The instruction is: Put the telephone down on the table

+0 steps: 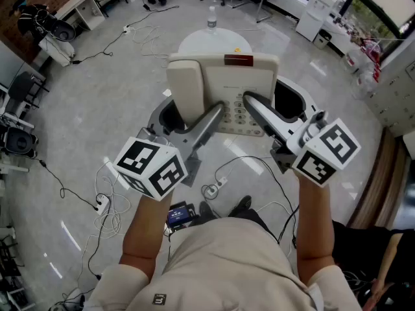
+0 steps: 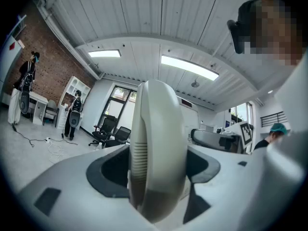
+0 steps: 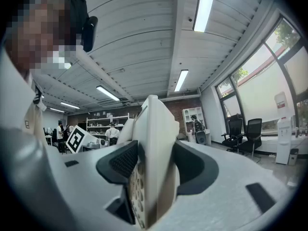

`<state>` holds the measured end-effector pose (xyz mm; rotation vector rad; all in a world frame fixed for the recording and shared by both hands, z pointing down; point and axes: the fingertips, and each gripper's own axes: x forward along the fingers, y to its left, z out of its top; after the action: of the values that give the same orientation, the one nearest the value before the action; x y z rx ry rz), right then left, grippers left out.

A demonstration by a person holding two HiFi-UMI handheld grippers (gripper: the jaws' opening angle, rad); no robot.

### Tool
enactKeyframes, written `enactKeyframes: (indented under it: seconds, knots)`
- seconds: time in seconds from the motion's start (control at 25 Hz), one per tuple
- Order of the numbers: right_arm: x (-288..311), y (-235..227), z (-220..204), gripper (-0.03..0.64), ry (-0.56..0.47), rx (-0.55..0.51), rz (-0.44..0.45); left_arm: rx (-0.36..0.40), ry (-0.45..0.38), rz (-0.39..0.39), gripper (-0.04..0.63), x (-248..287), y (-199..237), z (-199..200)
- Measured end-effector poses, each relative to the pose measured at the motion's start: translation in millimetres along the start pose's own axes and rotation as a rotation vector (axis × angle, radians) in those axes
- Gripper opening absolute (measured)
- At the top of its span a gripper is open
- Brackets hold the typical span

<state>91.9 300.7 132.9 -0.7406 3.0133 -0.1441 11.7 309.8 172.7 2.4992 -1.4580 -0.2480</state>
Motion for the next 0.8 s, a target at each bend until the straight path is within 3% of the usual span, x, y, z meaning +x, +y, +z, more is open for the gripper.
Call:
enactKeyframes:
  seconds: [0.8]
  knots:
    - [-9,3,15,0.222,0.020,0.006,-0.007,-0.012,0.031,0.004,0.324,0,-15,11]
